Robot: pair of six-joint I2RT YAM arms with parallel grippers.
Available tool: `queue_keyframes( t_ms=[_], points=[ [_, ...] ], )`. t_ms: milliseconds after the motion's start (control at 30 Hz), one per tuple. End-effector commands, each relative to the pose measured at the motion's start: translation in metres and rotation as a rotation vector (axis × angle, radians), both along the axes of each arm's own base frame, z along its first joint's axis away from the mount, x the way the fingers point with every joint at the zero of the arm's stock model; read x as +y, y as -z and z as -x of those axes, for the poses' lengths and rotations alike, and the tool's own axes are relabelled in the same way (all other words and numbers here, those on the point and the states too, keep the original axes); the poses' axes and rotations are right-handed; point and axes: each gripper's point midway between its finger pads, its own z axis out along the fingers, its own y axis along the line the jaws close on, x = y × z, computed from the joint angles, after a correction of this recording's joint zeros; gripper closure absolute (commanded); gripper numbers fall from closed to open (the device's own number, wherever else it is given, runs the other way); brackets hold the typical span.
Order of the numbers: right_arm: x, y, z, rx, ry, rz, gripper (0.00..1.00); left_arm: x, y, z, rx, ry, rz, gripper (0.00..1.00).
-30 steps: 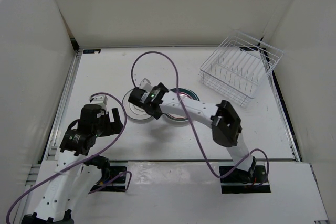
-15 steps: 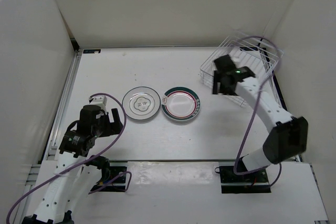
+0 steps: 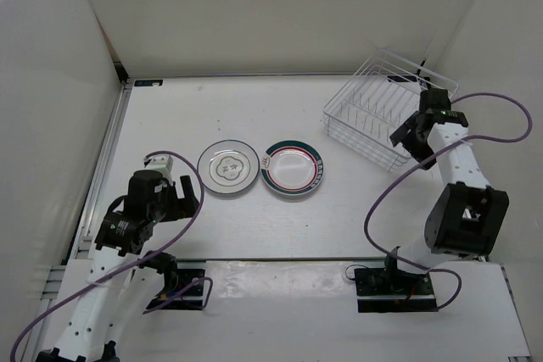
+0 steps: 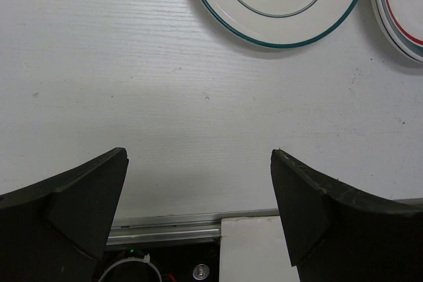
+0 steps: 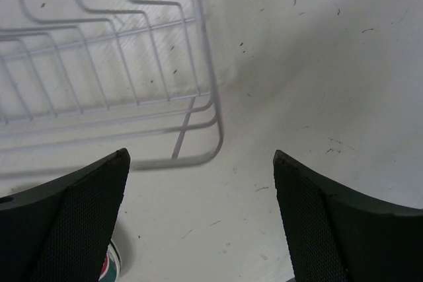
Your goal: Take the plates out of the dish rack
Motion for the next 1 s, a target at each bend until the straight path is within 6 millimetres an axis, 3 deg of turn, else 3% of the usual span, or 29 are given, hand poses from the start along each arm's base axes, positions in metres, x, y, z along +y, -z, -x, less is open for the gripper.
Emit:
queue_keyframes(
  t_ms=[0, 167, 267, 367, 467, 567, 700, 967],
  points=[
    [-0.004, 0.015, -0.011, -0.001, 0.069, -0.102, 0.1, -0.002, 0.0, 0.001, -0.005, 0.014, 0.005, 0.0],
    [-0.011, 0.043, -0.015, 0.04, 0.072, -0.159, 0.1, -0.003, 0.0, 0.001, 0.002, 0.016, 0.007, 0.0],
    [-0.01, 0.062, -0.022, 0.078, 0.017, -0.198, 0.18, -0.004, 0.001, 0.001, 0.009, 0.022, 0.005, 0.0],
    [-0.014, 0.079, -0.016, 0.109, -0.023, -0.181, 0.36, -0.004, 0.0, 0.0, 0.009, 0.02, 0.005, 0.0],
    [-0.014, 0.084, -0.01, 0.097, -0.067, -0.163, 0.74, -0.004, 0.002, 0.0, 0.014, 0.021, 0.005, 0.0],
    [-0.016, 0.083, -0.007, 0.098, -0.095, -0.138, 0.96, -0.004, 0.003, 0.0, 0.02, 0.023, 0.006, 0.0],
    [-0.02, 0.092, 0.005, 0.115, -0.136, -0.076, 1.0, -0.004, 0.003, 0.0, 0.023, 0.02, 0.003, 0.0],
    [-0.026, 0.082, -0.002, 0.07, -0.175, -0.028, 1.0, -0.004, 0.003, 0.0, 0.019, 0.021, 0.005, 0.0]
  ],
)
